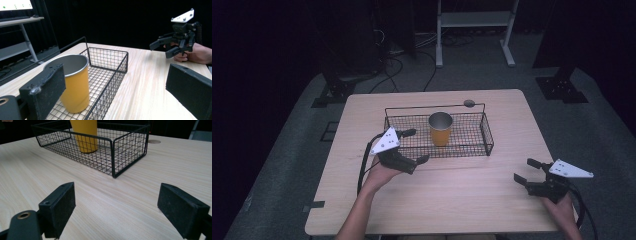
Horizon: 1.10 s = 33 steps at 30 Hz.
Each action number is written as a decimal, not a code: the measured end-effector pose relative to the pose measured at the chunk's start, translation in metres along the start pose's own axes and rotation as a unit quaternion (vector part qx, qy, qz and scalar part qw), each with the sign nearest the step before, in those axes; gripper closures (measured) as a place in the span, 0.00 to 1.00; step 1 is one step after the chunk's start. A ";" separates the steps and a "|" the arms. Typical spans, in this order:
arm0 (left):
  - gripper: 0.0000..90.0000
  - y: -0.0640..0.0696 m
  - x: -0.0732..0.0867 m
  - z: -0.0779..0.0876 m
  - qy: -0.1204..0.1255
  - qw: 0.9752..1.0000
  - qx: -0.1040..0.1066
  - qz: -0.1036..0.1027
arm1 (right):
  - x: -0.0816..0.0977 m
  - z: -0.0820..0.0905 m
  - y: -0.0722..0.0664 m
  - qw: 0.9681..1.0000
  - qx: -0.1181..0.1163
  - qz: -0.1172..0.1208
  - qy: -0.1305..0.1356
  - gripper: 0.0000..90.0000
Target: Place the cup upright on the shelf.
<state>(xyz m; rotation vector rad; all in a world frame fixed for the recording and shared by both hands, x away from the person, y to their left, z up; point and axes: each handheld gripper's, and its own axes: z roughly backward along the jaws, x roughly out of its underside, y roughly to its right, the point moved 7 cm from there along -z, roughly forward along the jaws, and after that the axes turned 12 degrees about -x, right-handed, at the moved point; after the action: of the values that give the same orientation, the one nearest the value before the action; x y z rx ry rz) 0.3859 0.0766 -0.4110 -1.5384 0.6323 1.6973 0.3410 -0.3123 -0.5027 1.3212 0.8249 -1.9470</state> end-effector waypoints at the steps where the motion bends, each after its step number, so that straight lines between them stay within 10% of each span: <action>1: 0.02 0.000 0.001 0.001 0.000 1.000 0.000 0.000 | 0.000 0.000 0.000 1.000 0.000 0.000 0.000 0.15; 33: 0.02 0.019 0.031 0.034 0.005 1.000 -0.020 0.004 | 0.000 0.000 0.000 1.000 0.000 -0.001 0.000 0.15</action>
<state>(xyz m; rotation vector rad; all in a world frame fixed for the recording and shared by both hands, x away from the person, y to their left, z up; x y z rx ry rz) 0.3507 0.0977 -0.4382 -1.5751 0.6141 1.7193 0.3411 -0.3126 -0.5027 1.3214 0.8267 -1.9491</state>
